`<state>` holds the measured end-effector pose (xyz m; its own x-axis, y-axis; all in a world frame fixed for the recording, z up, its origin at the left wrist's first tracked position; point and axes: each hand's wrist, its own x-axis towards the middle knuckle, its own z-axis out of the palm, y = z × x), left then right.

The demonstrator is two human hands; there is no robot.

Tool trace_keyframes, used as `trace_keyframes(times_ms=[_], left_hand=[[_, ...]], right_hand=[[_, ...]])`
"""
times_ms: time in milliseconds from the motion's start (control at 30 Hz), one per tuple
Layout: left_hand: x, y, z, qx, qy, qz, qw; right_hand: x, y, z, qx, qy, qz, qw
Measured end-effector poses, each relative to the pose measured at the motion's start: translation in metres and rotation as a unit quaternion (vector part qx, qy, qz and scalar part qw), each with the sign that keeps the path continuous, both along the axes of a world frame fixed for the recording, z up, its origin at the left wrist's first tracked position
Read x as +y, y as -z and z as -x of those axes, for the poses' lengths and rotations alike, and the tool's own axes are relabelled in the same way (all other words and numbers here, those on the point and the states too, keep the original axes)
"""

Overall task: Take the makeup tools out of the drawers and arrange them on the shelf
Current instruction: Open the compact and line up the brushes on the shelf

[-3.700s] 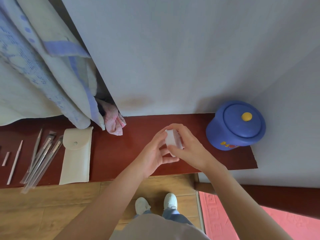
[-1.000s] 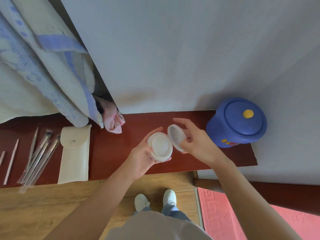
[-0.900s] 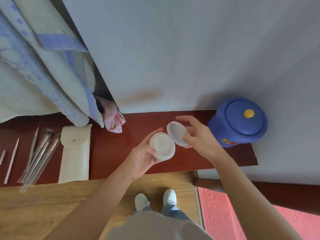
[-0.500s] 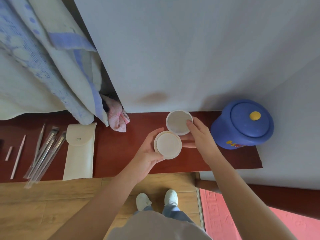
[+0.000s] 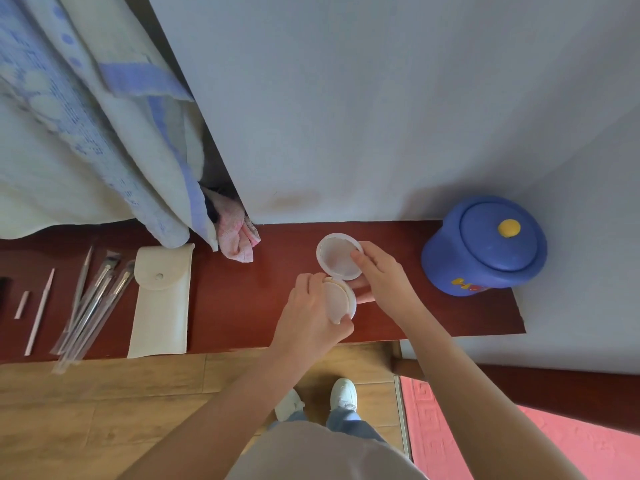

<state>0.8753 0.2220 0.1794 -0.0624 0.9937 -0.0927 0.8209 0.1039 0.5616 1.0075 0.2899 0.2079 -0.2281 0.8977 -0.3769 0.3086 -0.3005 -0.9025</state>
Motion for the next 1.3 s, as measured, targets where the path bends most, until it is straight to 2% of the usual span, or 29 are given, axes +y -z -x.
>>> trace_keyframes(times_ms=[100, 167, 200, 233, 300, 367, 433, 500, 667, 767, 867, 967, 1067, 1167, 1200, 1267, 1300], left_hand=[[-0.001, -0.006, 0.007, -0.071, 0.007, 0.041, 0.997], [0.002, -0.012, 0.014, -0.187, -0.003, 0.094, 0.978], [0.004, -0.014, 0.019, -0.260, -0.032, 0.126, 0.957], [0.006, -0.016, 0.025, -0.346, -0.084, 0.167, 0.920], [0.007, -0.017, 0.037, -0.528, -0.170, 0.231, 0.799], [0.000, -0.016, 0.051, -0.643, -0.195, 0.221, 0.707], [-0.008, -0.010, 0.066, -0.696, -0.228, 0.204, 0.650], [-0.013, -0.001, 0.079, -0.696, -0.275, 0.183, 0.637], [-0.022, 0.015, 0.102, -0.661, -0.327, 0.128, 0.664], [-0.023, 0.025, 0.111, -0.669, -0.355, 0.121, 0.642], [-0.020, 0.031, 0.117, -0.651, -0.358, 0.126, 0.657], [-0.021, 0.035, 0.116, -0.651, -0.363, 0.134, 0.653], [-0.017, 0.046, 0.121, -0.579, -0.367, 0.139, 0.715], [-0.013, 0.040, 0.121, -0.460, -0.403, 0.143, 0.778], [-0.015, 0.035, 0.121, -0.399, -0.397, 0.112, 0.819], [-0.027, 0.022, 0.121, -0.253, -0.325, 0.032, 0.911], [-0.033, 0.016, 0.121, -0.185, -0.286, 0.006, 0.940]], right_hand=[[0.001, 0.003, -0.001, -0.004, -0.002, -0.001, 1.000], [0.002, 0.007, -0.004, 0.002, 0.007, 0.013, 1.000], [0.004, 0.010, -0.006, 0.005, 0.011, 0.024, 1.000], [0.005, 0.012, -0.008, 0.008, 0.014, 0.034, 0.999], [0.006, 0.017, -0.010, 0.016, 0.017, 0.047, 0.999], [0.008, 0.022, -0.008, 0.022, 0.015, 0.055, 0.998], [0.010, 0.027, 0.002, 0.023, 0.002, 0.056, 0.998], [0.012, 0.032, 0.017, 0.007, -0.017, 0.056, 0.998], [0.018, 0.045, 0.060, -0.036, -0.062, 0.058, 0.996], [0.023, 0.054, 0.076, -0.089, -0.084, 0.043, 0.991], [0.024, 0.061, 0.085, -0.110, -0.091, 0.021, 0.990], [0.023, 0.065, 0.088, -0.098, -0.090, 0.017, 0.991], [0.021, 0.067, 0.087, -0.102, -0.075, 0.011, 0.992], [0.018, 0.063, 0.083, -0.158, -0.031, -0.043, 0.986], [0.015, 0.057, 0.081, -0.185, -0.022, -0.072, 0.980], [0.004, 0.046, 0.078, -0.224, -0.037, -0.145, 0.963], [-0.003, 0.039, 0.078, -0.236, -0.064, -0.185, 0.952]])
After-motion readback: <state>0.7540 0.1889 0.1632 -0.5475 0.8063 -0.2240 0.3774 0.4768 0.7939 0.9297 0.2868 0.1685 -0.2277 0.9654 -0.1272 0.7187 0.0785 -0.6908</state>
